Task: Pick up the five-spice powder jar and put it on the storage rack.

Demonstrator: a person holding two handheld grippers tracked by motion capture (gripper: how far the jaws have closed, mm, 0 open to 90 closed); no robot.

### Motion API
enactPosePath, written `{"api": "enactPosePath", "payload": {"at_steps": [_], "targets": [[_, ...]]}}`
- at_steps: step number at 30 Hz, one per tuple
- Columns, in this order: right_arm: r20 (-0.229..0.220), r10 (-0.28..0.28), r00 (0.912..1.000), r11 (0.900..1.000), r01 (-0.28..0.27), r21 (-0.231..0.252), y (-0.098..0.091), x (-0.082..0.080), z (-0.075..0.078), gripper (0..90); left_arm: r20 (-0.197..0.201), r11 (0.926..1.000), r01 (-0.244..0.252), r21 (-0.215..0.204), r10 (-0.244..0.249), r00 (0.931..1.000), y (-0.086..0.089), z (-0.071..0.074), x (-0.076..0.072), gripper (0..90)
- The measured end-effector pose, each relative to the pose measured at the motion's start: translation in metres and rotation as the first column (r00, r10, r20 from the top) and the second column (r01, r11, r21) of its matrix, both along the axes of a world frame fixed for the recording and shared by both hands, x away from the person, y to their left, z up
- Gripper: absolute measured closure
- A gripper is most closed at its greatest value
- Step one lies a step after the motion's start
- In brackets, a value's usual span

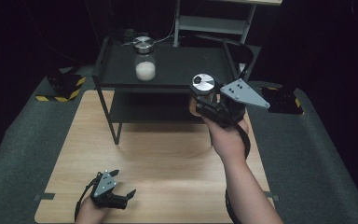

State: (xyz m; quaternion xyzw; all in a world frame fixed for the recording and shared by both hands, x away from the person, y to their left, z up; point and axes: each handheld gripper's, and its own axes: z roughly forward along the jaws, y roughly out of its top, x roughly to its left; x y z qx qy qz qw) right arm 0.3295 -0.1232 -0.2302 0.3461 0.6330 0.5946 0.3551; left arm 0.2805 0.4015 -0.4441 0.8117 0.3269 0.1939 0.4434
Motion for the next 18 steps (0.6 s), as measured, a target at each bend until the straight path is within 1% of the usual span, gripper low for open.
{"api": "enactPosePath", "payload": {"at_steps": [1,4,13,17,18], "targets": [[0.000,0.000,1.0000,1.0000,0.000,0.000,0.000,0.000,0.000,35.0,0.000,1.0000,0.000,0.000,0.000,1.0000,0.000,0.000,0.000,0.9],[0.000,0.000,1.0000,0.9998,0.000,0.017,0.001,0.007,0.007,35.0,-0.002,1.0000,0.000,-0.002,0.000,1.0000,0.000,0.000,0.000,0.9],[0.012,-0.017,0.9998,0.9997,0.017,0.020,0.007,0.023,0.025,35.0,-0.003,1.0000,0.001,-0.003,-0.001,1.0000,0.001,0.000,0.001,0.9],[0.014,-0.024,0.9996,0.9995,0.024,0.023,0.010,0.029,0.030,35.0,-0.002,1.0000,0.002,-0.003,-0.002,1.0000,0.001,0.000,0.000,0.9],[0.011,-0.029,0.9995,0.9992,0.029,0.026,0.011,0.034,0.031,35.0,-0.003,1.0000,0.000,-0.009,0.000,1.0000,0.001,-0.001,0.000,0.9]]}}
